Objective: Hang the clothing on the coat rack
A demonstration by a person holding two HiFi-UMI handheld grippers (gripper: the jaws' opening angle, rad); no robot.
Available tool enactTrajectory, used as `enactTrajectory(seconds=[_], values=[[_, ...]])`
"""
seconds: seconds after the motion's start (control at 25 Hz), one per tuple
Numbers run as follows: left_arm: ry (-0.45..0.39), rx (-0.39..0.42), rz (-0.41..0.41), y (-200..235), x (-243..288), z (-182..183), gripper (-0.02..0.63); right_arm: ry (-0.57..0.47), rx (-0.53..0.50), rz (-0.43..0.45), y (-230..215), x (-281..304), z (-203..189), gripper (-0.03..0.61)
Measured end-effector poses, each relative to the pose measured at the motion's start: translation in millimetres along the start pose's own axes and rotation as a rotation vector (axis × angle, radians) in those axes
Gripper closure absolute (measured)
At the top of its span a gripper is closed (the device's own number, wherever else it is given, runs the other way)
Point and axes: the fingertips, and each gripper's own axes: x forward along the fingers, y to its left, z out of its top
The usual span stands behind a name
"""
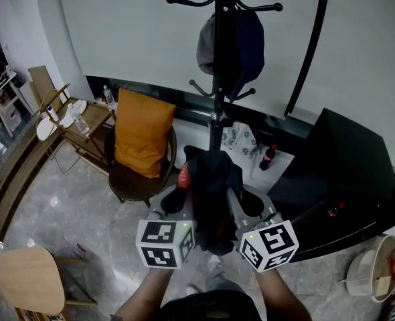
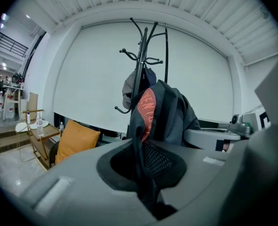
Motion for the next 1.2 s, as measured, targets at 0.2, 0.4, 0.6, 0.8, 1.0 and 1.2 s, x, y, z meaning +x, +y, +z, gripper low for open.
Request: enactTrajectory(seconds=[0.2,0.4,0.6,0.8,1.0,1.2], values=[[-0.003,-0.005,0.017,4,16,5,0.584,-0.002,0.000,0.014,-13,14,3,0.555],[-0.004,-0.005,0.029,8,31,11,0.584,-0.010,-0.002,0.026,-25,29,7,0.555],[-0.007,-0.002,0.035,13,47,17,0.584,-0.015,0.002,0.031,-37,44,10,0.555],[-0.006,0.001,0.038,16,65,23,0.584,-0.021,0.006,0.036,-50,59,13,0.555],[-0.005,0.001,0.043,18,81,26,0.584,-0.021,0.013,0.040,-61,71,13,0.555],[0.002,0.001,0.046,20,98,28,0.584,-0.022,0.020,0.041,-74,84,13,0.555]])
